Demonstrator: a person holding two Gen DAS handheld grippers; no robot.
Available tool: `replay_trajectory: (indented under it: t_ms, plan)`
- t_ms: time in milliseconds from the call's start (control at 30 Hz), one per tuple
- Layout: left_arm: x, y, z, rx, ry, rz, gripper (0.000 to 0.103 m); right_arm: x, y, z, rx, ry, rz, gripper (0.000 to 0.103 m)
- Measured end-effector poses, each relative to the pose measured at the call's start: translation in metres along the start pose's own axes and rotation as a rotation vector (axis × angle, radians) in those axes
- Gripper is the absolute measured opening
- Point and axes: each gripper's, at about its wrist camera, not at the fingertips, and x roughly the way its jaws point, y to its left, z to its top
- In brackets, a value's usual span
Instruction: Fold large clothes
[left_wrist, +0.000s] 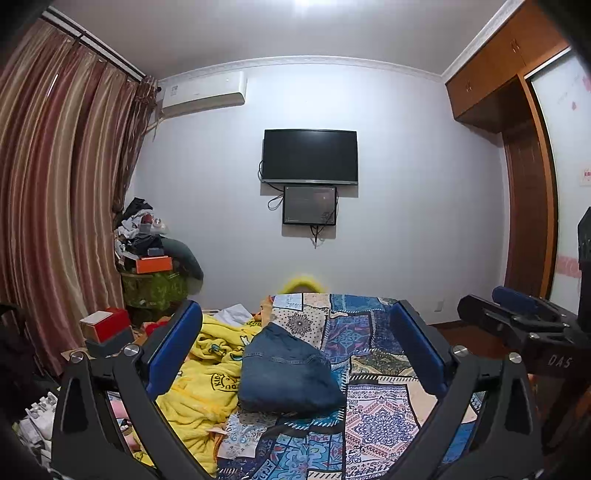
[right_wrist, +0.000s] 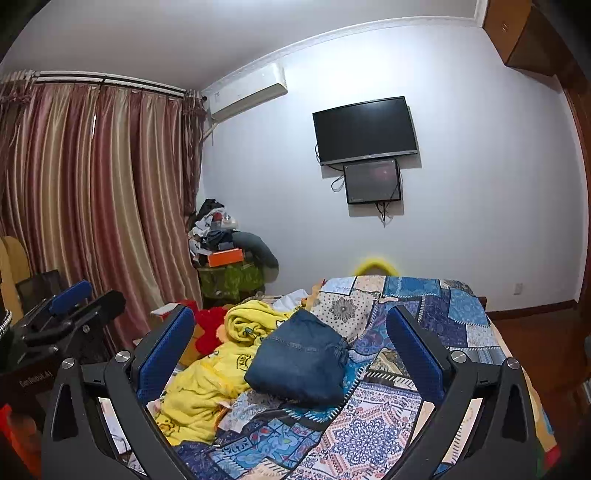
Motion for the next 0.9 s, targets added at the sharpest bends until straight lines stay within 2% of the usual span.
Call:
replay_trajectory:
  t_ms: [900]
  plan:
    - [0.010, -0.002, -0.005, -0.016, 0.038, 0.012, 0.102, -0.011, -0.003, -0.005, 0.003, 0.005, -0.030, 0.103]
